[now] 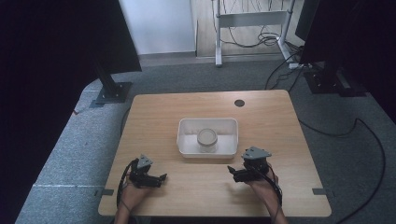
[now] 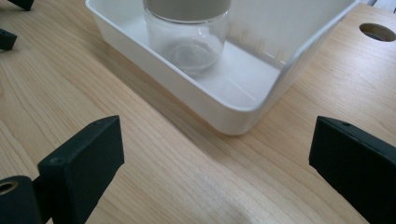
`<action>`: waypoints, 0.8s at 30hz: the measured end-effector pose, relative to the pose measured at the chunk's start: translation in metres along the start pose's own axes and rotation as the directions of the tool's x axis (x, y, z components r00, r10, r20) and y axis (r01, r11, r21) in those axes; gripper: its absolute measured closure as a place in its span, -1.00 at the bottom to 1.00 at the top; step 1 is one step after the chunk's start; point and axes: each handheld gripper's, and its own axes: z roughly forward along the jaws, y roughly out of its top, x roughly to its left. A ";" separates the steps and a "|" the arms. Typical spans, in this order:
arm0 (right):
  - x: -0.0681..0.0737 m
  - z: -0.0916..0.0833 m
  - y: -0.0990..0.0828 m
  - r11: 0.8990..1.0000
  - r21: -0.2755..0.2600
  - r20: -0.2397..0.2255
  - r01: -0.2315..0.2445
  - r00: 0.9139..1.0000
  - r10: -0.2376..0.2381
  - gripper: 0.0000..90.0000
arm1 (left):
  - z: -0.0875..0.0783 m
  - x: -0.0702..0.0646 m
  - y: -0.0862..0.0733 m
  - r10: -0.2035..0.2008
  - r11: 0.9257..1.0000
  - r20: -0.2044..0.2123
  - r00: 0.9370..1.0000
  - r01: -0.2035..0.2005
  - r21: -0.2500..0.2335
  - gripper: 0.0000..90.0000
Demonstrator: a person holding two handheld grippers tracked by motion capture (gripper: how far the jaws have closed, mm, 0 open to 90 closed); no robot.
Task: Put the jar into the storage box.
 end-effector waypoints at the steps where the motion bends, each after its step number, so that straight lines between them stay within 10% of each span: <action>1: -0.001 -0.001 -0.001 1.000 0.002 0.002 0.001 1.000 -0.001 -0.94 | 0.000 0.000 0.000 0.000 1.000 0.000 1.000 0.000 0.000 -1.00; 24: -0.018 -0.027 -0.034 0.999 0.015 0.065 -0.046 0.997 0.045 -0.94 | 0.000 0.000 0.000 -0.004 1.000 -0.004 1.000 0.004 0.000 -1.00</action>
